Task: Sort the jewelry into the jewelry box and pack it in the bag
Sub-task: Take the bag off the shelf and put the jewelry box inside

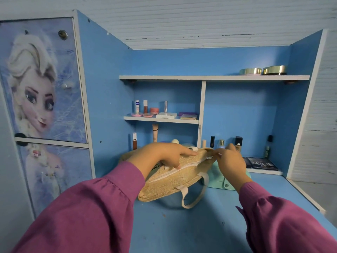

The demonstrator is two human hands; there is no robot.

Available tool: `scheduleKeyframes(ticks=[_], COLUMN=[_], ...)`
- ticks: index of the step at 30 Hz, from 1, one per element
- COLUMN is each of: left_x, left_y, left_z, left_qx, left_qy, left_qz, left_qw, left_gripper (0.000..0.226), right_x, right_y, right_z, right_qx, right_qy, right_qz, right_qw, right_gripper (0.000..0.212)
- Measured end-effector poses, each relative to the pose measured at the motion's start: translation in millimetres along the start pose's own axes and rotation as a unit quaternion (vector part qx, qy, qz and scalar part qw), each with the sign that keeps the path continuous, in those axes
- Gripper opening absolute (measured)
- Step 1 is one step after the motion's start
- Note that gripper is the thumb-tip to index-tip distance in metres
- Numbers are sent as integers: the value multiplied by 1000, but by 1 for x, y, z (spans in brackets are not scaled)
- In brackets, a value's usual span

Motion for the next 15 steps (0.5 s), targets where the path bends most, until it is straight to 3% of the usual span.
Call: scheduleKeyframes(ticks=[15], left_x=[5], left_y=[3], left_z=[0], left_qx=[-30], left_qy=[-39], left_qz=[-23], left_qw=[999], left_gripper=[85], right_x=[22], right_y=[3], right_z=[10], right_qx=[51], right_qy=[-50], right_qz=[-11], right_qw=[997], right_gripper=[28])
Point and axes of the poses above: each hand's wrist, its own y-axis towards the middle knuckle, its own z-axis out of the palm, x = y × z, the point moved 2 cm from there along y, towards the middle knuckle, and after that the axes turned 5 degrees about -x, right-handed, at the moved point
